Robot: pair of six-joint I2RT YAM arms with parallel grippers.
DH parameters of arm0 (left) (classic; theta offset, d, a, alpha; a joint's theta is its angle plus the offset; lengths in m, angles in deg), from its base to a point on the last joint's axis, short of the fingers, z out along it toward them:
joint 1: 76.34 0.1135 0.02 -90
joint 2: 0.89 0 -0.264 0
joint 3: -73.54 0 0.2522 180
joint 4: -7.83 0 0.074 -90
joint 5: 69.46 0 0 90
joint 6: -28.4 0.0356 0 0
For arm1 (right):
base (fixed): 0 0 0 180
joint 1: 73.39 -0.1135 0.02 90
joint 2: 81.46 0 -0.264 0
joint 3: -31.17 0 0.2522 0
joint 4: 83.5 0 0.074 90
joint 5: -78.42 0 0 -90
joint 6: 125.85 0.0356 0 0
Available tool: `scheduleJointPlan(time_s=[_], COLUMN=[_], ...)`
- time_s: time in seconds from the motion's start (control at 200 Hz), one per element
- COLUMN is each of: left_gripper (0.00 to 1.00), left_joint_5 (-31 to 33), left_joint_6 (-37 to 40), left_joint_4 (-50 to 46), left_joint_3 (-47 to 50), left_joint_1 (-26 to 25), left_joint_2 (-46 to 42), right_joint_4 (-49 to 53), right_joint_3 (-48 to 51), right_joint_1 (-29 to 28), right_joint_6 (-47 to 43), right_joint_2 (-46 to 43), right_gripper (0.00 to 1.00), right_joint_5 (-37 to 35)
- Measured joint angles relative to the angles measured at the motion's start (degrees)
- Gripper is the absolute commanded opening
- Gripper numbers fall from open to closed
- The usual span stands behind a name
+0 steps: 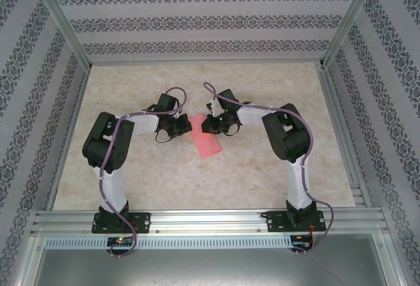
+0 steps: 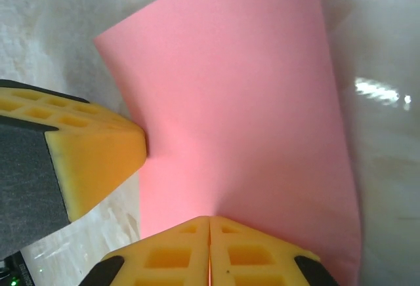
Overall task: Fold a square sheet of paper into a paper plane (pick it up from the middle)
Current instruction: Fold the square sheet of paper in half at the center of the table.
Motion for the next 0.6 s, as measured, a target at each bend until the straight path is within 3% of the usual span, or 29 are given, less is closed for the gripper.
scheduleJointPlan(time_s=[0.315,0.475,0.599], left_gripper=[0.00,0.00,0.00], left_joint_5=[0.7,0.6,0.6], left_joint_6=[0.0,0.0,0.0], left_joint_4=[0.3,0.3,0.6], left_joint_3=[0.2,0.2,0.4], left_joint_1=[-0.3,-0.3,-0.3], left_joint_2=[-0.2,-0.2,-0.2], right_joint_4=[-3.3,-0.5,0.3], right_joint_3=[14.8,15.4,11.4], right_joint_1=[5.5,6.8,4.6], right_joint_6=[0.0,0.0,0.7], right_joint_2=[-9.9,-13.2,-13.7], right_gripper=[0.10,0.10,0.10], right_joint_5=[-0.3,-2.5,-3.1])
